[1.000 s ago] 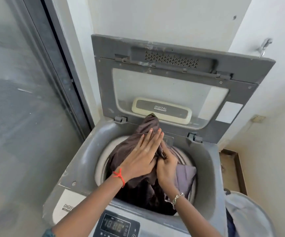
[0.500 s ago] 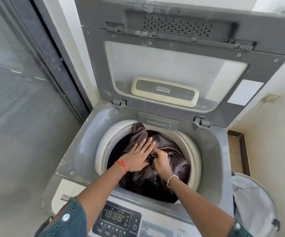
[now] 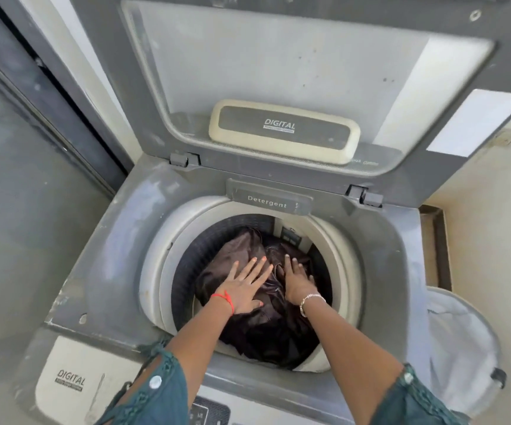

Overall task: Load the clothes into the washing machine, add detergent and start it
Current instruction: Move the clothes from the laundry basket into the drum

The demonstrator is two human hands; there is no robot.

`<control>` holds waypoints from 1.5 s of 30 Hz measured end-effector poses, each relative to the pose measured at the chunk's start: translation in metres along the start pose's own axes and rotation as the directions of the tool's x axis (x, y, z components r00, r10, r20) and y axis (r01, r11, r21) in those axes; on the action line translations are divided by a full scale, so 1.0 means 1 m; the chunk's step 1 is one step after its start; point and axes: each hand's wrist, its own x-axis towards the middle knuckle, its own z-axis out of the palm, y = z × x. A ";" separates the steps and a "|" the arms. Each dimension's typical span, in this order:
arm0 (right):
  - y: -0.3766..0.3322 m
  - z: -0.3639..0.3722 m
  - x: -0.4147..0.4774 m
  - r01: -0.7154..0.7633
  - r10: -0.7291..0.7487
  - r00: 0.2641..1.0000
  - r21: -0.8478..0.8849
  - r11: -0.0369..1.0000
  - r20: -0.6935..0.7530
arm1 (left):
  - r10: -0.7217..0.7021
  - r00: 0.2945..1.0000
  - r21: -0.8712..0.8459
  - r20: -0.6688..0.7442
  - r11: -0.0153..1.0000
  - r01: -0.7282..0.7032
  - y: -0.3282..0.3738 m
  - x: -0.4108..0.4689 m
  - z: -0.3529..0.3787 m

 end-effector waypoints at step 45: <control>0.551 0.205 0.082 -0.269 0.374 0.913 0.444 0.855 -0.166 | 0.307 0.948 0.100 0.090 0.944 -0.315 0.430 0.381 0.186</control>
